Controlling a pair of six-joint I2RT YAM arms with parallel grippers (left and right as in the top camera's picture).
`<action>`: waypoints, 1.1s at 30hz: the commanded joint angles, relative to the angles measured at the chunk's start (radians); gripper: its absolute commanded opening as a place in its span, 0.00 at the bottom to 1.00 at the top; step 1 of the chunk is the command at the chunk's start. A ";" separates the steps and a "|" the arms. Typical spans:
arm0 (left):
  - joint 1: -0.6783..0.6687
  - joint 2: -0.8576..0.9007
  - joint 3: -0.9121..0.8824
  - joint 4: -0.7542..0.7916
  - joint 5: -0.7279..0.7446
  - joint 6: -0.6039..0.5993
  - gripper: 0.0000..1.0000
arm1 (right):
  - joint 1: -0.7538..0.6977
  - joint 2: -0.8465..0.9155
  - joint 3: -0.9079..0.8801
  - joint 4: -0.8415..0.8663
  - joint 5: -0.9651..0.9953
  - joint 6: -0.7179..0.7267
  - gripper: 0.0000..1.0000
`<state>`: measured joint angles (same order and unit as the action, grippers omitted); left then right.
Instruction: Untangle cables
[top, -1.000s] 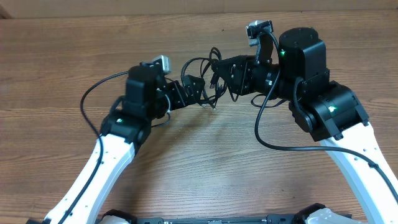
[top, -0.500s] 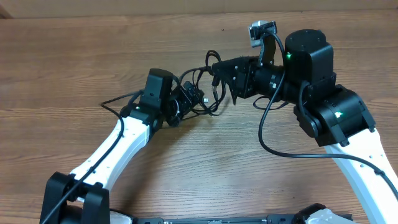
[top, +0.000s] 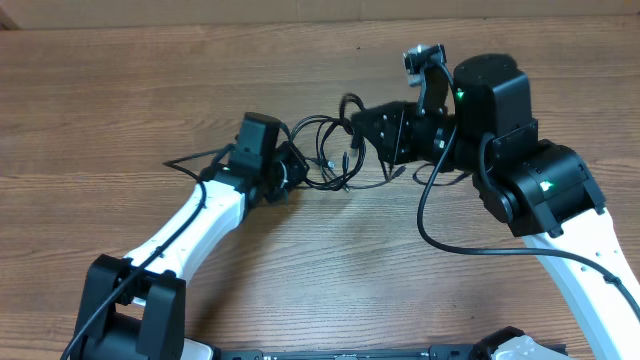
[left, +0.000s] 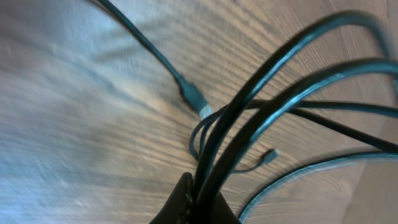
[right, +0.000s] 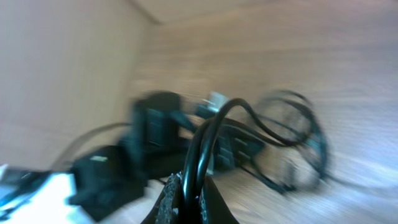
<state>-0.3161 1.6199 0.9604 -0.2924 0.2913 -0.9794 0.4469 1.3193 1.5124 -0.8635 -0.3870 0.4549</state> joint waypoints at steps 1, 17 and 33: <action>0.081 -0.052 0.019 -0.011 0.089 0.235 0.04 | 0.003 -0.020 0.037 -0.089 0.288 -0.010 0.04; 0.232 -0.330 0.026 -0.079 0.337 0.636 0.04 | 0.003 0.140 -0.008 -0.230 0.531 0.120 0.31; 0.234 -0.356 0.026 0.000 0.496 0.714 0.04 | 0.005 0.304 -0.023 -0.032 0.050 0.114 0.42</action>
<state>-0.0868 1.2865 0.9615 -0.3153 0.7052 -0.3031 0.4477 1.5887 1.5043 -0.8997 -0.2211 0.5690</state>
